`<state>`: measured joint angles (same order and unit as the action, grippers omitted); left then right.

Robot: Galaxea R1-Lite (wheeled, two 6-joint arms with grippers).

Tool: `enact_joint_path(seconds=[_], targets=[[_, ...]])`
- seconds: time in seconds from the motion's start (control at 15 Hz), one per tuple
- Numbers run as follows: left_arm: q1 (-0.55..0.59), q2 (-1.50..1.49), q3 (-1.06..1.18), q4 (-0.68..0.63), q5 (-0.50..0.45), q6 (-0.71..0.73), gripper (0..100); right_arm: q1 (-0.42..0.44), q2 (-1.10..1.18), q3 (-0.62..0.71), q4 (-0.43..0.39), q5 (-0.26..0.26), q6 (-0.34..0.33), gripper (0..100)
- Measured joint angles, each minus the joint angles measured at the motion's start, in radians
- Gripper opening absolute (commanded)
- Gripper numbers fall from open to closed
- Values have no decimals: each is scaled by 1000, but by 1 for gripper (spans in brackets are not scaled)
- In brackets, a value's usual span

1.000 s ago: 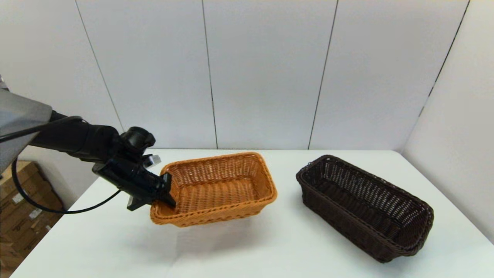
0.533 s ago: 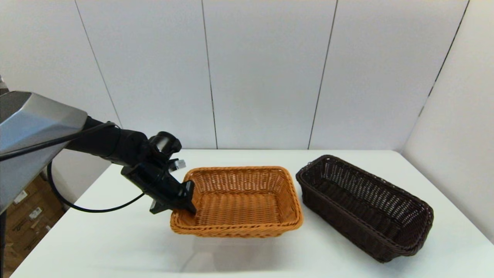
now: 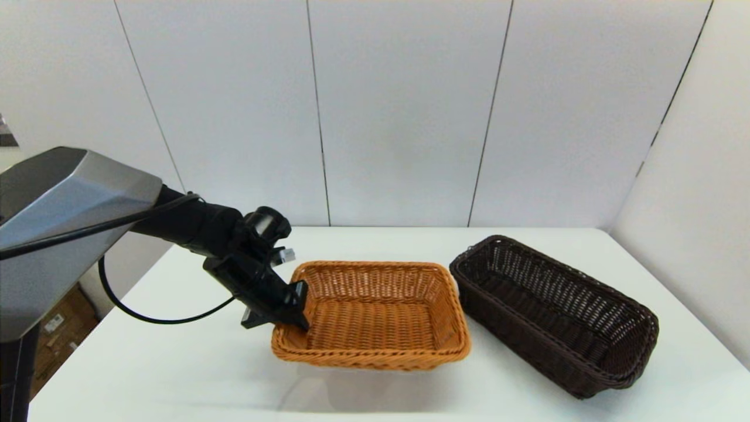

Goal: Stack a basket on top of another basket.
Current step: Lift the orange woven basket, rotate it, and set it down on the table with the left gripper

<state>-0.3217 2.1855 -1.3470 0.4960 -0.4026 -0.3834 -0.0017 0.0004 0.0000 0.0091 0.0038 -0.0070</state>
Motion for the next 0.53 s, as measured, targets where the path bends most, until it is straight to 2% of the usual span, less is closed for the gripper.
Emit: enact_joint_path(seconds=[0.53], targets=[[-13, 22, -4, 1, 0, -3, 0, 0, 0, 0, 0, 0, 0, 100]])
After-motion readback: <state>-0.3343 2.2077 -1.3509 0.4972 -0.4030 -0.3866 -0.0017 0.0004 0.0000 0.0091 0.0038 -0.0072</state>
